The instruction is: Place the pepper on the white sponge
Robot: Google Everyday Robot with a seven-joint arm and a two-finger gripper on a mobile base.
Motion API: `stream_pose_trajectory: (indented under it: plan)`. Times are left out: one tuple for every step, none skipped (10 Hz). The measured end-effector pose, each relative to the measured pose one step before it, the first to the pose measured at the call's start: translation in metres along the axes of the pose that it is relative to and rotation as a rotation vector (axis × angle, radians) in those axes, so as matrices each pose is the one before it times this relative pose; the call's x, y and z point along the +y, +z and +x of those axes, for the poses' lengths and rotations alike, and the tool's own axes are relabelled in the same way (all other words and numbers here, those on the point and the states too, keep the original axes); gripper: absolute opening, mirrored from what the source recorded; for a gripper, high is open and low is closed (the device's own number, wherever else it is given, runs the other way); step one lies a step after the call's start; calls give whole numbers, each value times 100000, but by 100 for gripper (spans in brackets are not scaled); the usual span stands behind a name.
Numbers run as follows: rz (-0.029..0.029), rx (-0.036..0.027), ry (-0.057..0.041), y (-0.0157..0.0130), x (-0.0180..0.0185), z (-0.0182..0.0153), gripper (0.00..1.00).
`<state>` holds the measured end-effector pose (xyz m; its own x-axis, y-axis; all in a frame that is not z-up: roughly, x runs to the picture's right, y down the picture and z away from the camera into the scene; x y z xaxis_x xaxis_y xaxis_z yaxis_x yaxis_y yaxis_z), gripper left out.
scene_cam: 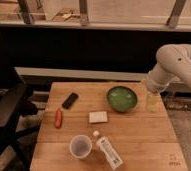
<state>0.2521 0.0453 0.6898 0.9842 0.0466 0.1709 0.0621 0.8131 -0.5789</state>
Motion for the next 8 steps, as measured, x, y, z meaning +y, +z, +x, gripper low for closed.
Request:
stream_pose_trajectory:
  plan:
    - [58, 12, -49, -19, -27, 16, 80]
    - [81, 288, -644, 26, -112, 152, 80]
    - [261, 431, -2408, 9, -535, -129, 80]
    - [1947, 18, -5479, -57, -1280, -868, 80]
    - [3564, -1166, -9297, 88, -1779, -2181, 80]
    - [3754, -982, -9749, 159, -1701, -2608, 80]
    - [2815, -991, -8198, 322, -1323, -2509, 80]
    - [3774, -2316, -10384, 429, -1566, -3668, 80]
